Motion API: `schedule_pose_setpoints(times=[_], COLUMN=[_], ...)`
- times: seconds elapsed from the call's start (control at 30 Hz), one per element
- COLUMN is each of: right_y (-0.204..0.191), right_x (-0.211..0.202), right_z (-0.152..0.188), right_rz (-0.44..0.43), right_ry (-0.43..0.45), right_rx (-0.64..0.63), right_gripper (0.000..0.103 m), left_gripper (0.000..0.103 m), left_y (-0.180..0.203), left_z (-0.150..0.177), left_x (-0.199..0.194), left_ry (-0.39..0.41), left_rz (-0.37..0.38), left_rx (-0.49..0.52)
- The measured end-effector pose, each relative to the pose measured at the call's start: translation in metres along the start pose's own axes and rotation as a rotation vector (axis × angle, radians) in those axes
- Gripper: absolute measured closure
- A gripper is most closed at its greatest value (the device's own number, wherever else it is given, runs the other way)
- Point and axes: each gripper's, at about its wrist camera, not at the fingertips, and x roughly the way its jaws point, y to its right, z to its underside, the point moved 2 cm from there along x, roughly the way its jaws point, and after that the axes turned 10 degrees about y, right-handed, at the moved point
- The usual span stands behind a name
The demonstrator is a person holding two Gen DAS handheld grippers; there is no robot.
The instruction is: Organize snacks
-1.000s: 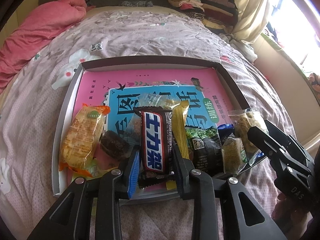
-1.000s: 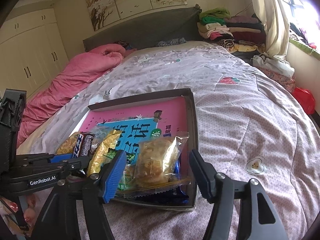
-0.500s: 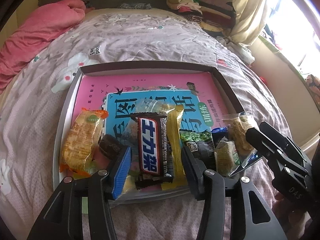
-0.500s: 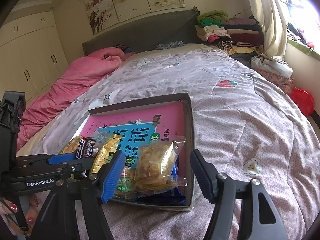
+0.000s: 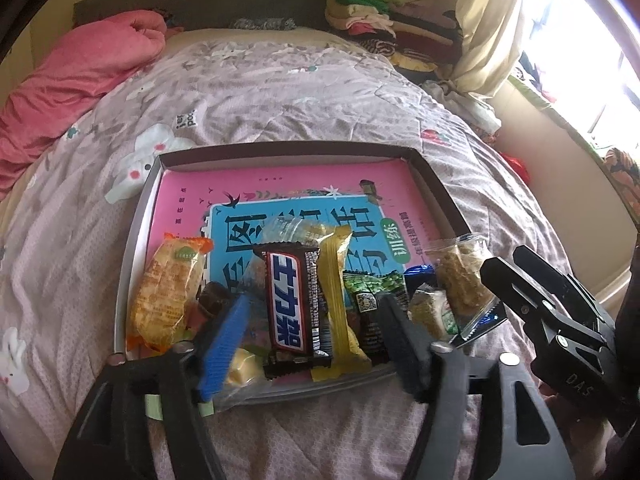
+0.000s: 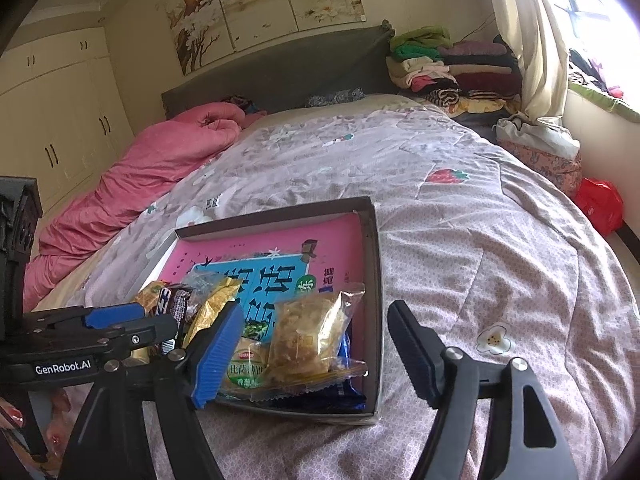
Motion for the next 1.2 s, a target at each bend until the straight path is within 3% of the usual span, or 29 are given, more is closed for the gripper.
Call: schedule_pose_setpoints(times=[0.83,1.2], right_y=[-0.001,-0.021], right_x=[-0.033,-0.045], right_z=[-0.013,0.019], right_rz=[0.018,0.052], right_ry=[0.064,-0.055], right_rx=[0.026,0.001], right_gripper=[0.014,0.011], left_gripper=[0.023,0.022], left_y=[-0.021,-0.031], left_z=[-0.002,0.04], left_x=[-0.04,-0.062], left_ry=[0.093,0.059], left_rz=[-0.053,-0.102], left_rx=[-0.015,-0.022])
